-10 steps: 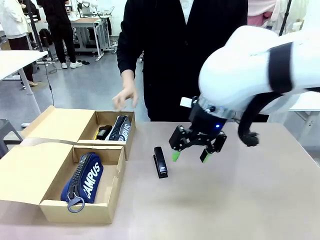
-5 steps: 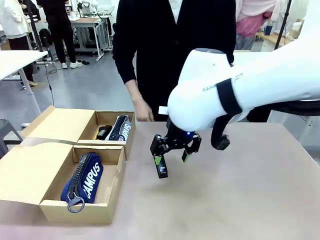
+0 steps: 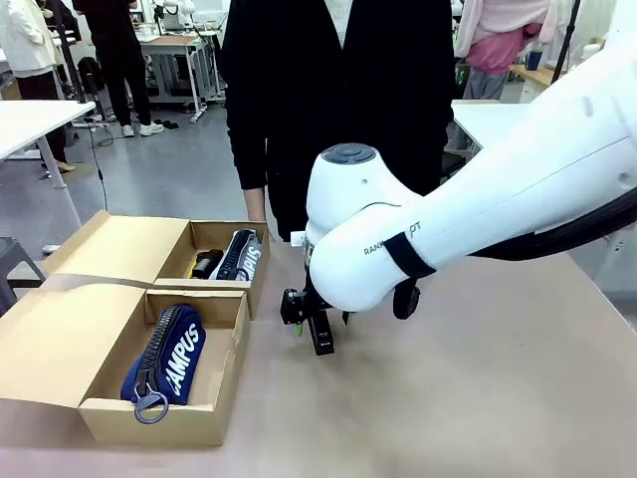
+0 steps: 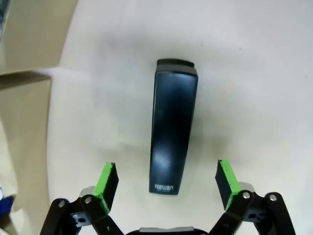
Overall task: Place items inside the box.
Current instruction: Pick up a Pencil pouch or Stapler and place it inside the Mailer Box closest to the robot.
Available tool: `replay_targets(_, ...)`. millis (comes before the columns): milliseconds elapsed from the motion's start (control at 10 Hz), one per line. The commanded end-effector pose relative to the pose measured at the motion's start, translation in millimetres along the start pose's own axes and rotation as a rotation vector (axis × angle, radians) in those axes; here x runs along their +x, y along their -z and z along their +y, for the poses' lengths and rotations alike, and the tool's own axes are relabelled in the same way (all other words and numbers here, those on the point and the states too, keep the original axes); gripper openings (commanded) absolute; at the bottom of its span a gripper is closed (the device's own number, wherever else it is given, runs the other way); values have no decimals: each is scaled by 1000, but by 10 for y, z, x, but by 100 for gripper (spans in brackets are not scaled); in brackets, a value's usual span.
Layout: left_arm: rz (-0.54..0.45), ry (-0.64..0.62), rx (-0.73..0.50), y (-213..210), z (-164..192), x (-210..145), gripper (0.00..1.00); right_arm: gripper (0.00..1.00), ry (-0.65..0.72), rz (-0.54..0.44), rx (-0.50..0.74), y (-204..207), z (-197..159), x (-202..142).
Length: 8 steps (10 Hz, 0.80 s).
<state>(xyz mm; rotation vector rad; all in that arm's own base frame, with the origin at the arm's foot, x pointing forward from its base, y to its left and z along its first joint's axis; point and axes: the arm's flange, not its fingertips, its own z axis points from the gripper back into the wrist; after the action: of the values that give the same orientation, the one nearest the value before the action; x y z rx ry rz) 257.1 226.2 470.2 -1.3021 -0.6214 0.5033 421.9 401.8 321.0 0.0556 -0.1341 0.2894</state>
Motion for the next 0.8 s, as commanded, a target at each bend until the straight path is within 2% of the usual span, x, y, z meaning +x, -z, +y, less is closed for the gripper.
replay_targets(0, -6, 16, -23, 1, -1, -17, 100, 100, 33, 20, -57, 115, 175, 131)
replay_targets(300, -6, 16, -23, 1, -1, -17, 100, 100, 55, 8, -106, 165, 150, 129)
replay_targets(400, -6, 16, -23, 1, -1, -17, 100, 59, 51, -17, -125, 181, 146, 120)
replay_targets(500, -6, 16, -23, 1, -1, -17, 100, 40, 54, -10, -111, 188, 146, 120)
replay_targets(600, -6, 16, -23, 1, -1, -17, 100, 0, 63, -6, -115, 214, 131, 124)
replay_targets(700, -6, 16, -23, 1, -1, -17, 100, 0, 68, -8, -121, 233, 118, 123)
